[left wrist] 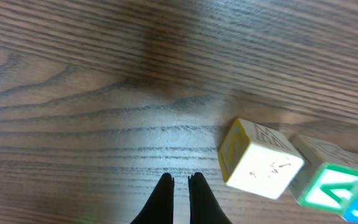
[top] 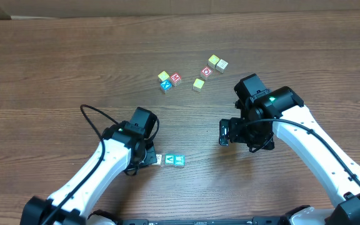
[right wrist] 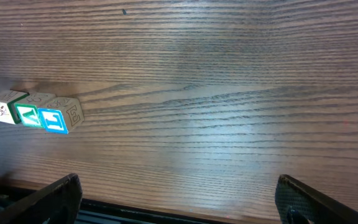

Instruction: Flip 5 blocks

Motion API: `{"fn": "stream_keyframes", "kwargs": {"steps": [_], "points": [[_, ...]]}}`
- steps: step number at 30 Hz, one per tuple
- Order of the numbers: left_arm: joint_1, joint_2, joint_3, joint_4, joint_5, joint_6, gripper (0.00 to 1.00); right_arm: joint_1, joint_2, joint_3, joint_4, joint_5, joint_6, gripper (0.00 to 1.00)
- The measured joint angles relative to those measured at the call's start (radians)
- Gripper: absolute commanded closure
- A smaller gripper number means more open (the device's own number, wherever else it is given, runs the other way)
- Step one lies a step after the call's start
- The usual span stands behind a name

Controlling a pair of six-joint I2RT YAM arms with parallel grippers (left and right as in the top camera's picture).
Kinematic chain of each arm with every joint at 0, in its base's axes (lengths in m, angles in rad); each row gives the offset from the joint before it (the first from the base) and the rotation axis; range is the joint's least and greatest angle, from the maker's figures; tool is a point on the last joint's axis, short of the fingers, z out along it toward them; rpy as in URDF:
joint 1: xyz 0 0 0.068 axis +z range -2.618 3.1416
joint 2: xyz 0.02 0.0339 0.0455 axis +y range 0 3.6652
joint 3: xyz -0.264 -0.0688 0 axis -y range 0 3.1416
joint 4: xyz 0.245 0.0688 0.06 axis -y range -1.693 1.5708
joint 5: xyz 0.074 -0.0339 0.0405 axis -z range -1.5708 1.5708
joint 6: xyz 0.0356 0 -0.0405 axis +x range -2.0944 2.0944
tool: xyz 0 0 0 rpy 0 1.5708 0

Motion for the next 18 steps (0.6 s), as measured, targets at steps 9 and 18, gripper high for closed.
{"fn": "stream_keyframes", "kwargs": {"steps": [9,18], "points": [[0.0,0.108,0.0,0.083,0.039,-0.002,0.96,0.0,0.0,0.0,-0.002,0.0,-0.002,0.0],[0.0,0.119,0.0,0.095,0.074,0.006,0.96,0.0,0.0,0.0,-0.001,0.0,-0.002,0.0]]}}
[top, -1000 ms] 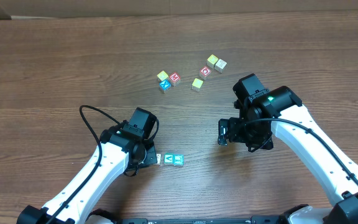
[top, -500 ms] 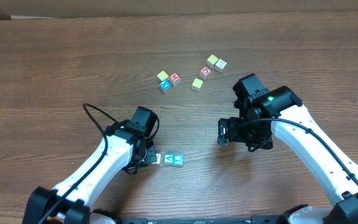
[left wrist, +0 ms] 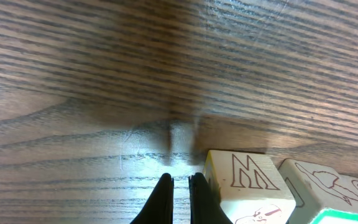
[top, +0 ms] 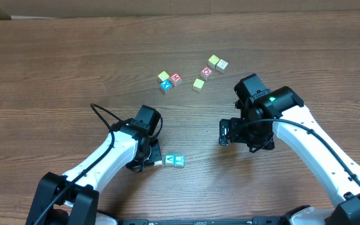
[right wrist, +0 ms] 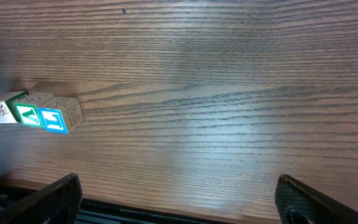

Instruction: Flip 5 blocks

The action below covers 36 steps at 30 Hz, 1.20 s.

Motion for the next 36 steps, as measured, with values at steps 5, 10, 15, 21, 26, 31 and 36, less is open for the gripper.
{"fn": "stream_keyframes", "kwargs": {"steps": [5,10,15,21,26,31,36], "points": [[0.0,0.0,0.0,0.009,0.007,0.0,0.96,0.0,0.0,0.0,0.0,0.0,-0.001,0.0],[0.0,0.0,0.0,0.038,0.018,0.004,0.96,0.0,0.0,0.0,0.0,0.0,0.0,0.0],[0.0,0.0,0.001,0.051,0.021,0.007,0.96,0.0,0.0,0.0,-0.003,0.0,0.0,0.0],[0.0,0.0,0.001,0.06,0.02,0.023,0.96,0.0,0.0,0.0,-0.003,0.0,-0.001,0.0],[0.0,0.0,0.001,0.068,0.02,0.026,0.96,0.0,0.0,0.0,-0.004,0.0,0.0,0.0],[0.0,0.0,0.001,0.075,0.021,0.034,0.96,0.0,0.0,0.0,-0.003,0.0,-0.001,0.0],[0.0,0.0,0.001,0.075,0.021,0.056,0.95,0.0,0.0,0.0,-0.004,0.0,-0.001,0.0]]}}
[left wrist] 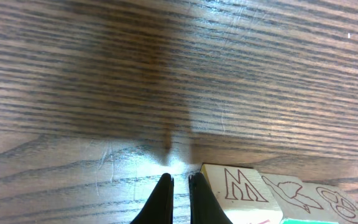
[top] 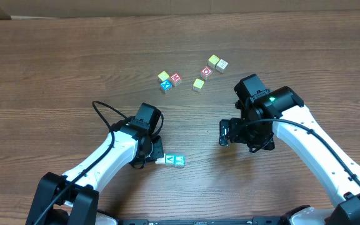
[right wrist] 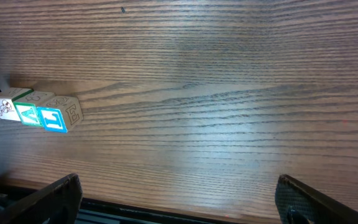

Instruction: Flip 5 blocks

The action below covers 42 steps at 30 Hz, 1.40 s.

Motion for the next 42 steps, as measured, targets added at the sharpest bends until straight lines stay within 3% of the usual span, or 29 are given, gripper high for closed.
{"fn": "stream_keyframes", "kwargs": {"steps": [5,12,22,29,42], "points": [[0.0,0.0,0.0,0.003,0.0,0.021,0.92,0.0,0.0,0.0,0.001,0.0,-0.001,0.0],[0.01,0.0,0.0,0.003,0.0,0.025,0.95,0.0,0.0,0.0,0.0,0.0,-0.004,0.0],[0.114,0.0,0.028,0.045,0.002,0.026,0.96,0.0,0.0,0.0,0.003,0.0,-0.003,0.0],[0.128,0.0,0.031,0.121,0.1,0.049,0.96,0.0,0.0,0.0,0.006,0.0,-0.004,0.0],[0.098,0.0,0.031,0.111,0.191,0.076,0.96,0.0,0.0,0.0,0.006,0.0,-0.004,0.0]]}}
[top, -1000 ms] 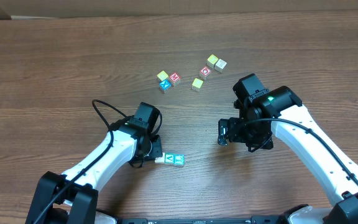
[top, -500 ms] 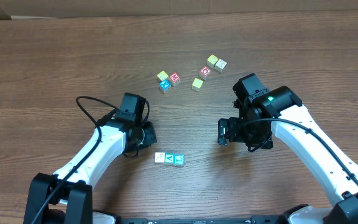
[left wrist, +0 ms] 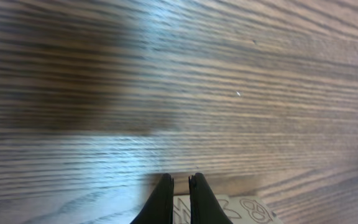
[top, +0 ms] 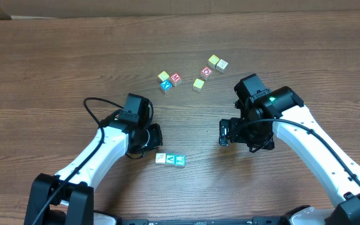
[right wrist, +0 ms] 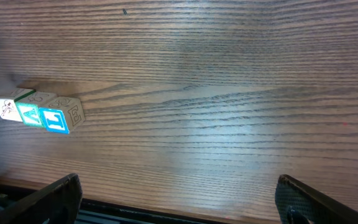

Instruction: Flip 5 blocks

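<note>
A row of three lettered blocks lies near the table's front. From the left it has a white block with a small picture, a green-edged block and a blue-edged one. My left gripper is shut on nothing. It hangs just far-left of the row, and its wrist view shows the blocks' pale tops under its tip. My right gripper stands open and empty to the right of the row, its fingers wide apart.
Several more small blocks lie scattered at the far middle: a yellow, blue and red group, then a yellow one, a red one and a yellow-tan pair. A black cable loops off the left arm.
My left gripper, still shut, has moved from the left end of the row to a spot up and further back. The white end block now shows uncovered. The right arm has not moved.
At first the white block sat skewed at the row's left end, with my shut left gripper beside it. Then the block stood squared up against the row, M face toward the far side, with the gripper touching it. Now the gripper has drawn away.
</note>
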Motion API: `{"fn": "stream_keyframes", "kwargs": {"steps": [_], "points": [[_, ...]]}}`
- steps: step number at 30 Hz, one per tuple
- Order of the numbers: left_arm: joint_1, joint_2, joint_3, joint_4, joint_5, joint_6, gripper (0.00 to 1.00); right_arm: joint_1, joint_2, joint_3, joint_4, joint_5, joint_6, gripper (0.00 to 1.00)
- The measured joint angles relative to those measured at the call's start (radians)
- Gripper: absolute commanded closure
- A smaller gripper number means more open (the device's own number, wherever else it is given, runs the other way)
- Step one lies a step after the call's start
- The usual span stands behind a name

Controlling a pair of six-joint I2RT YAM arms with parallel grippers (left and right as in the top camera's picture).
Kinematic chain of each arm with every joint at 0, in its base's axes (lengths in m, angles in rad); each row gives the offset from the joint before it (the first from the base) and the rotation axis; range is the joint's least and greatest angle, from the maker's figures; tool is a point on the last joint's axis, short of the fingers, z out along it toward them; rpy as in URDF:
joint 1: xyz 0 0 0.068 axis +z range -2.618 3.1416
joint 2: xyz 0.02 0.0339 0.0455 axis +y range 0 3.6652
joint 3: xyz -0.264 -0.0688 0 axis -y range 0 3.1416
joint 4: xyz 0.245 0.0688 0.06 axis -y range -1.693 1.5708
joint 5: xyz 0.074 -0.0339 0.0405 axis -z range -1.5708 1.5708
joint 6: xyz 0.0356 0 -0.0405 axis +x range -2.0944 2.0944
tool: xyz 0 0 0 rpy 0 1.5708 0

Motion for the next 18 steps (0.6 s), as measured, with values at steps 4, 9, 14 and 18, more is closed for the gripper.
{"fn": "stream_keyframes", "kwargs": {"steps": [4,9,14,18], "points": [[-0.029,0.001,0.0,0.0,0.0,0.002,0.96,0.0,0.0,0.0,0.0,0.0,0.0,0.0],[-0.038,0.024,0.001,0.0,0.0,0.002,0.96,0.0,0.0,0.0,-0.006,0.0,0.0,0.0],[-0.038,0.076,0.002,0.001,0.004,0.002,0.96,0.0,0.0,0.0,-0.005,0.0,0.0,0.0],[-0.038,0.109,0.002,0.01,0.01,0.002,0.96,0.0,0.0,0.0,-0.005,0.0,0.0,0.0]]}}
